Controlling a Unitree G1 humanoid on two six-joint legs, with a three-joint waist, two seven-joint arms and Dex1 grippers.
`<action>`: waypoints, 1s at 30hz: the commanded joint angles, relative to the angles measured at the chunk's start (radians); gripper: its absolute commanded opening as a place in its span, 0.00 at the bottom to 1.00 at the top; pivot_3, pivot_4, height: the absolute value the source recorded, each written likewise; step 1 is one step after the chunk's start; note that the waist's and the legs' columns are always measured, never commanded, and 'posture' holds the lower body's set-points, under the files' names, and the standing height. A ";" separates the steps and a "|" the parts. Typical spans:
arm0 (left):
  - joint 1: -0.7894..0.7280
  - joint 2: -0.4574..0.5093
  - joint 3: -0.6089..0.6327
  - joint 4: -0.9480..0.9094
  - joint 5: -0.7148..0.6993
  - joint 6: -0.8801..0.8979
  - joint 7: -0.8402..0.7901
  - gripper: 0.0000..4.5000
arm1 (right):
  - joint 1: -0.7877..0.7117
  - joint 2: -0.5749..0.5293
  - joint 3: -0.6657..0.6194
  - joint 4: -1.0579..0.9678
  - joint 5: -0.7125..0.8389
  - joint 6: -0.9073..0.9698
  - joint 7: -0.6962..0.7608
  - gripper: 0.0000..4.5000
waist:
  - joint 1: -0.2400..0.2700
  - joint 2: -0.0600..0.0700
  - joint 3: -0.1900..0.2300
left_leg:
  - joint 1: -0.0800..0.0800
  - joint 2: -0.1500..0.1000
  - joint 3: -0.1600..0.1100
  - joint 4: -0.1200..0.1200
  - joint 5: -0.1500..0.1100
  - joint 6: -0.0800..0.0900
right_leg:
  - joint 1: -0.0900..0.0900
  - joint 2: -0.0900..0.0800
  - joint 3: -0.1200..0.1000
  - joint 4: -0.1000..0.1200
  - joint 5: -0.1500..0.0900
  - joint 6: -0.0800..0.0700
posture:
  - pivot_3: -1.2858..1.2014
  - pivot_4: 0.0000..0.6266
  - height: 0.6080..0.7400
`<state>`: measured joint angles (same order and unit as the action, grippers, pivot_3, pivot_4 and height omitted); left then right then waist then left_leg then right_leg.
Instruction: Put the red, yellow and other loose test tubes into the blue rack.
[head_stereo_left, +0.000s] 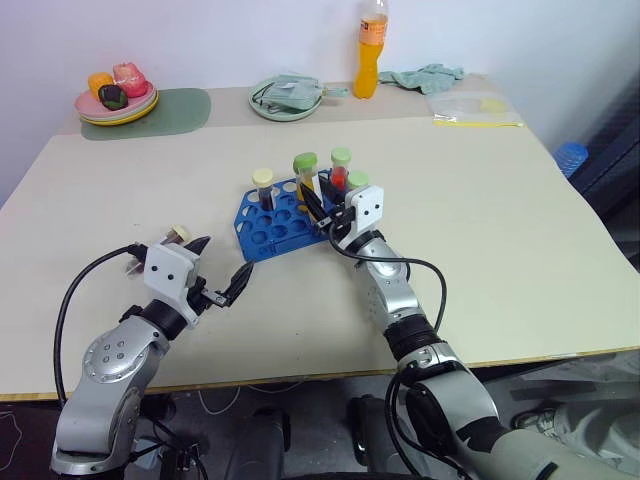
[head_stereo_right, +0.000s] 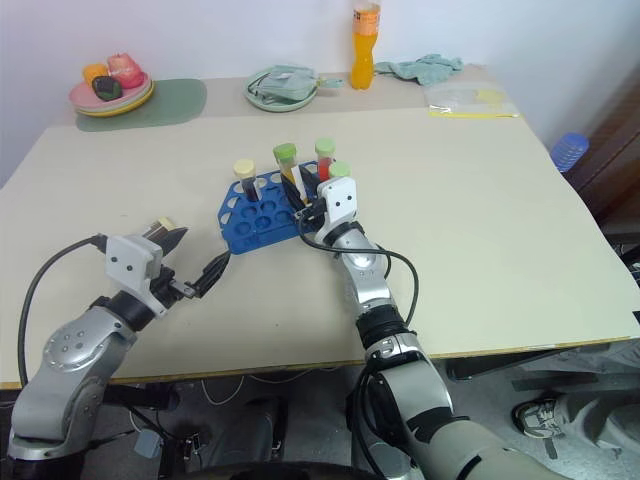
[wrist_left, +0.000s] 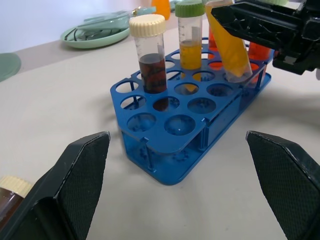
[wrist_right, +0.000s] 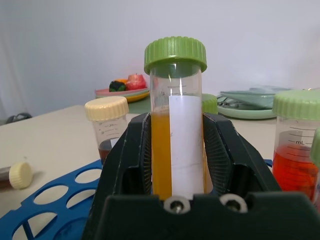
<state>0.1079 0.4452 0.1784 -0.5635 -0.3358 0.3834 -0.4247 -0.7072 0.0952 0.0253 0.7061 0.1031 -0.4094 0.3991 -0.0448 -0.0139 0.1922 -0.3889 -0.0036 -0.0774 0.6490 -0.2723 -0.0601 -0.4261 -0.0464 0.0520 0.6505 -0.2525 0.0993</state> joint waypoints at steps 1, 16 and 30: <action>0.003 -0.003 0.003 -0.010 -0.001 -0.028 -0.008 1.00 | -0.024 0.012 -0.017 0.017 0.011 -0.046 -0.017 0.36 | 0.000 0.000 0.000 | 0.000 0.000 0.000 0.000 0.000 0.000 | 0.000 0.000 0.000 0.000 0.000 0.000 | 0.52 0.24 1.00; 0.020 -0.016 -0.016 -0.003 0.010 -0.049 -0.021 1.00 | 0.005 0.017 -0.005 0.065 -0.009 -0.158 -0.061 0.36 | 0.000 0.000 0.000 | 0.000 0.000 0.000 0.000 0.000 0.000 | 0.000 0.000 0.000 0.000 0.000 0.000 | 0.52 0.24 1.00; -0.015 -0.007 0.003 -0.025 -0.016 0.022 0.007 1.00 | 0.074 0.022 0.017 0.086 0.005 -0.219 0.025 0.42 | 0.000 0.000 0.000 | 0.000 0.000 0.000 0.000 0.000 0.000 | 0.000 0.000 0.000 0.000 0.000 0.000 | 0.52 0.24 1.00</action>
<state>0.1030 0.4320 0.1699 -0.5519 -0.3389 0.3912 -0.4291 -0.6359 0.1085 0.0370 0.8104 0.0749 -0.6304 0.3839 -0.0449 -0.0138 0.1922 -0.3887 -0.0036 -0.0775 0.6489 -0.2722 -0.0602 -0.4260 -0.0463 0.0520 0.6504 -0.2525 0.0993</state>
